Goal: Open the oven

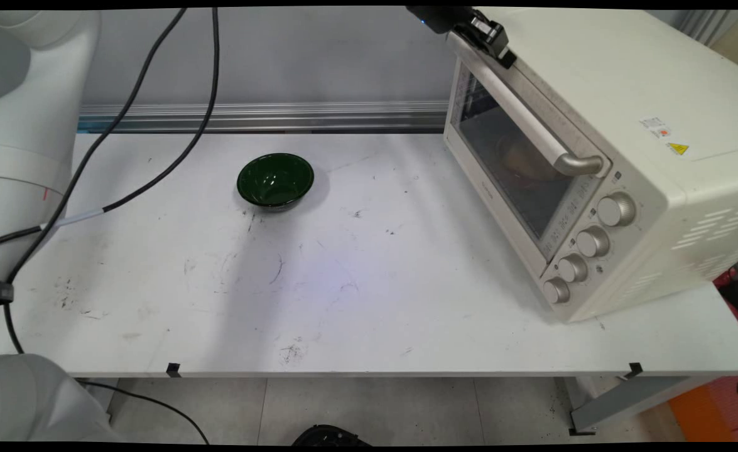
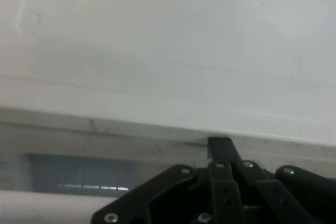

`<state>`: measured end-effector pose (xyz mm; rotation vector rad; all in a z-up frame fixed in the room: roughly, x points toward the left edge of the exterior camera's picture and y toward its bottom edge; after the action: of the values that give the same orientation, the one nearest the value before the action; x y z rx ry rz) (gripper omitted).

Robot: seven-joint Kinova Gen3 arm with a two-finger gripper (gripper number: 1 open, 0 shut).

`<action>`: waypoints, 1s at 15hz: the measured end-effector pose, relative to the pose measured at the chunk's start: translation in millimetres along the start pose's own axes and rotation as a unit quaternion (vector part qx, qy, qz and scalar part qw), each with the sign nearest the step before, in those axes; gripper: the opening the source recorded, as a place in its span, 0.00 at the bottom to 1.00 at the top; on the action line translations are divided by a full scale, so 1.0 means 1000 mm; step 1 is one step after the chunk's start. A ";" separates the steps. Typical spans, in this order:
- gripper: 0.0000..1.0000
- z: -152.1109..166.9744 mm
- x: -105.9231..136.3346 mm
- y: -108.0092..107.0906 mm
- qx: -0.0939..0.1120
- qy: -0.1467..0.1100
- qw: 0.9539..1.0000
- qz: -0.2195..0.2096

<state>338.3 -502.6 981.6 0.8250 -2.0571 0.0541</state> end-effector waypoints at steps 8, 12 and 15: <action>0.00 0.011 -0.004 -0.002 -0.004 -0.007 1.000 0.005; 0.00 0.013 -0.007 -0.002 -0.007 -0.012 1.000 0.007; 0.00 0.014 -0.009 -0.001 -0.009 -0.015 1.000 0.008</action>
<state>332.6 -503.2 966.1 0.8020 -2.0904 0.0320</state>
